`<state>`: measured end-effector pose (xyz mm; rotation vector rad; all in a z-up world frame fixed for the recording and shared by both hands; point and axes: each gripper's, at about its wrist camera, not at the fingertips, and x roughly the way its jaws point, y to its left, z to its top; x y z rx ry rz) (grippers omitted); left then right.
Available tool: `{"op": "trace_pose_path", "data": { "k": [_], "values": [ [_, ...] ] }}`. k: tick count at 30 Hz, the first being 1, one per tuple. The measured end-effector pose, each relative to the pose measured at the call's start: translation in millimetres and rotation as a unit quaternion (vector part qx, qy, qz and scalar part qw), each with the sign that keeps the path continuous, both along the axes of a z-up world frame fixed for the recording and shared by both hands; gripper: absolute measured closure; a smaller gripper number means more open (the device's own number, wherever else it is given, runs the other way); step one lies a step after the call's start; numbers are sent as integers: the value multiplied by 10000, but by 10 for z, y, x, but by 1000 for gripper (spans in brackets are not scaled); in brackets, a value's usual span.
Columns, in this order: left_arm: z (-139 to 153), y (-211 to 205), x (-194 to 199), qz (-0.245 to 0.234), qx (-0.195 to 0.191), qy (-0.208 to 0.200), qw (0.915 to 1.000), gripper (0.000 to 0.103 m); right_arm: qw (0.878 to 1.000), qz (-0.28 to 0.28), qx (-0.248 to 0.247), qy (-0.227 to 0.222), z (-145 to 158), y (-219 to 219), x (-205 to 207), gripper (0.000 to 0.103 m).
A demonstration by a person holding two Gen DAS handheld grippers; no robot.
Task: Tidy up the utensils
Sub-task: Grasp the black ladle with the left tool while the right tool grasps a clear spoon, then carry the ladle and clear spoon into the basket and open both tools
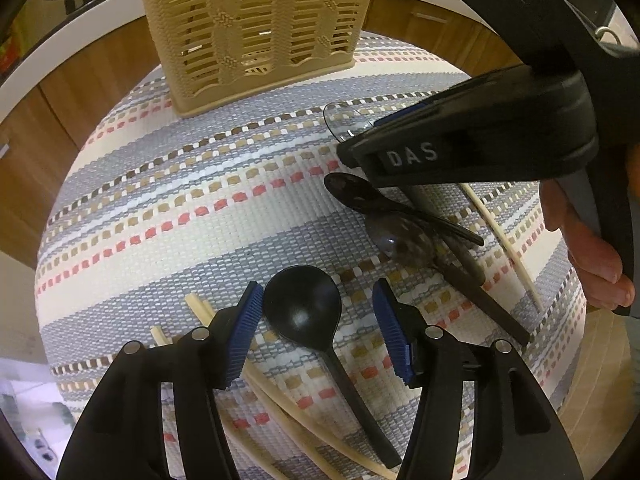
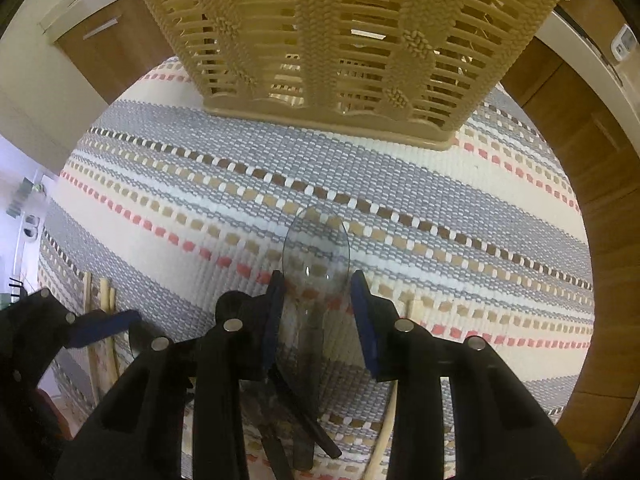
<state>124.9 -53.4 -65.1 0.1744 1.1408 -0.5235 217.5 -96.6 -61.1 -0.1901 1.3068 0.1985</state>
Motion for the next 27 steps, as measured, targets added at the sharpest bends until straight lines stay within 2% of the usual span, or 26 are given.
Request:
{"op": "trace_pose_path", "data": {
  "k": [4,5,7,13,15,19,23,27],
  "values": [
    [-14,-11,10,16,38,-34,10000,51,10000,42,-21,-17,-12,70,89,74],
    [-15,-29,7,33,150,-108,9998,58,10000,45,-18,-32,-16,70,81,74],
    [-15,-49,0,86,324,-226,9992,66,10000,49,-3,-80,-12,60,74,74],
    [-9,-39,12,248,204,-236,9992,67,9994,182,38,-277,21,29,-101,74],
    [3,9,18,296,19,-219,9993,67,9991,216,173,-318,57,-1,-180,74],
    [42,222,41,372,-660,-106,9971,67,9976,210,440,-493,160,-125,-272,74],
    [183,483,-10,479,-1194,-387,9909,67,9941,188,798,-708,281,-277,-366,74],
    [382,602,-106,556,-1485,-670,9851,67,9889,162,1131,-945,404,-411,-471,74]
  ]
}}
